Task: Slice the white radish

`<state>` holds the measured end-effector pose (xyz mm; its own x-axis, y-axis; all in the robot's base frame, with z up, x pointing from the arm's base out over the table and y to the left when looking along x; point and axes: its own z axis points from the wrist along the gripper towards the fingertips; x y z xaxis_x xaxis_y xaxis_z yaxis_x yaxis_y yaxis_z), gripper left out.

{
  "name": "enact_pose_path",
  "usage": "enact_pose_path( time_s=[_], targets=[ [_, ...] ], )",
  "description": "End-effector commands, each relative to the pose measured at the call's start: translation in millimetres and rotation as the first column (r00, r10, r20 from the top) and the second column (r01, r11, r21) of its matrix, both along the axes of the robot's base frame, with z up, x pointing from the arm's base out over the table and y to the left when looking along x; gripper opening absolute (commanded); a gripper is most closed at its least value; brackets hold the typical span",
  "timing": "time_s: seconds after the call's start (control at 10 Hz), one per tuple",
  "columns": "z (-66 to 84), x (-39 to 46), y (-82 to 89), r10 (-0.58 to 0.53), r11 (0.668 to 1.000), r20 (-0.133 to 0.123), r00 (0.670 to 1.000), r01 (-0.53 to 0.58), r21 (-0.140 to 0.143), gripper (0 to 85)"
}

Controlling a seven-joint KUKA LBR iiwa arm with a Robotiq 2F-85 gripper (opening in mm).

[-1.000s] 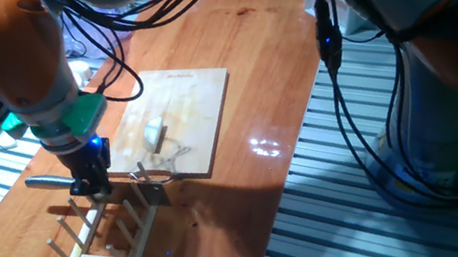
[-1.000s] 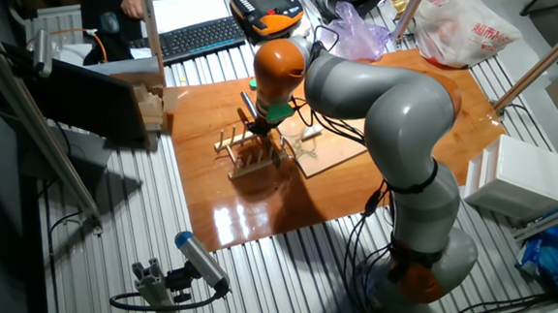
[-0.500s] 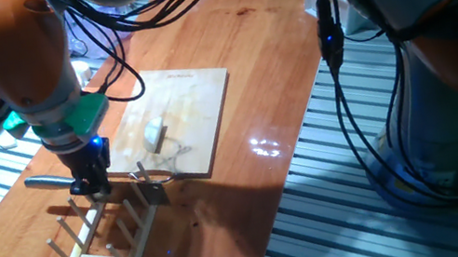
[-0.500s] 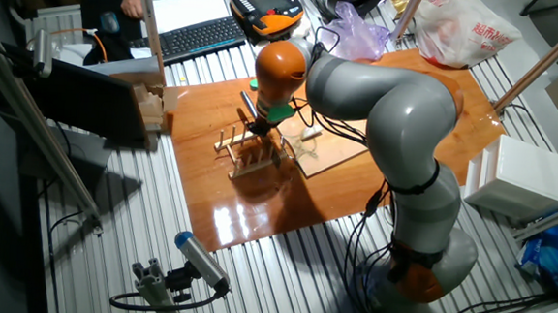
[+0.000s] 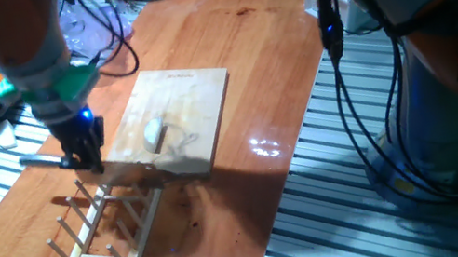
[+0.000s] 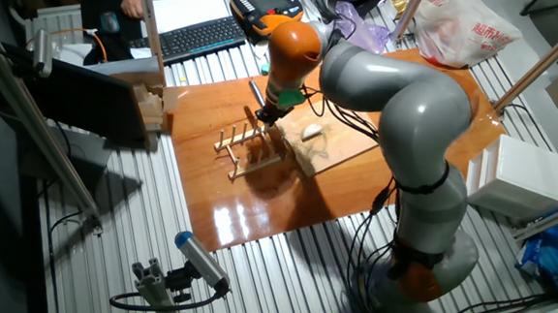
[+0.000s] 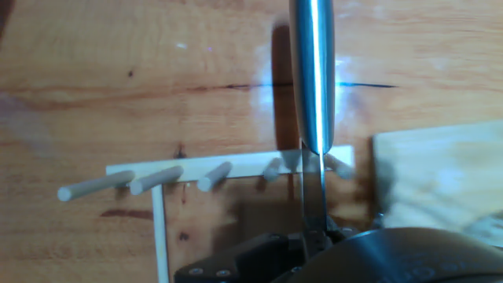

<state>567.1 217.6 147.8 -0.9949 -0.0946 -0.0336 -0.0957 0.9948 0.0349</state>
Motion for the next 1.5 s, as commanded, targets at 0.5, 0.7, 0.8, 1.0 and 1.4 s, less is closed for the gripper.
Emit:
enact_pose_path(
  time_s=[0.5,0.7,0.8,1.0,1.4],
  targets=[
    [55.8,-19.6,-21.7,0.002,1.000,0.018,1.000,-0.002,0.030,0.0],
    [55.1,-21.7,-34.6,0.010,1.000,0.031,0.999,-0.011,0.020,0.0],
    [50.3,-21.4,-43.0,0.024,0.999,0.046,0.999,-0.023,-0.023,0.0],
    [39.6,-16.0,-54.6,0.028,0.999,0.052,0.998,-0.027,-0.023,0.0],
    [13.3,-7.2,-78.3,0.051,0.999,0.058,0.997,-0.051,-0.002,0.0]
  ],
)
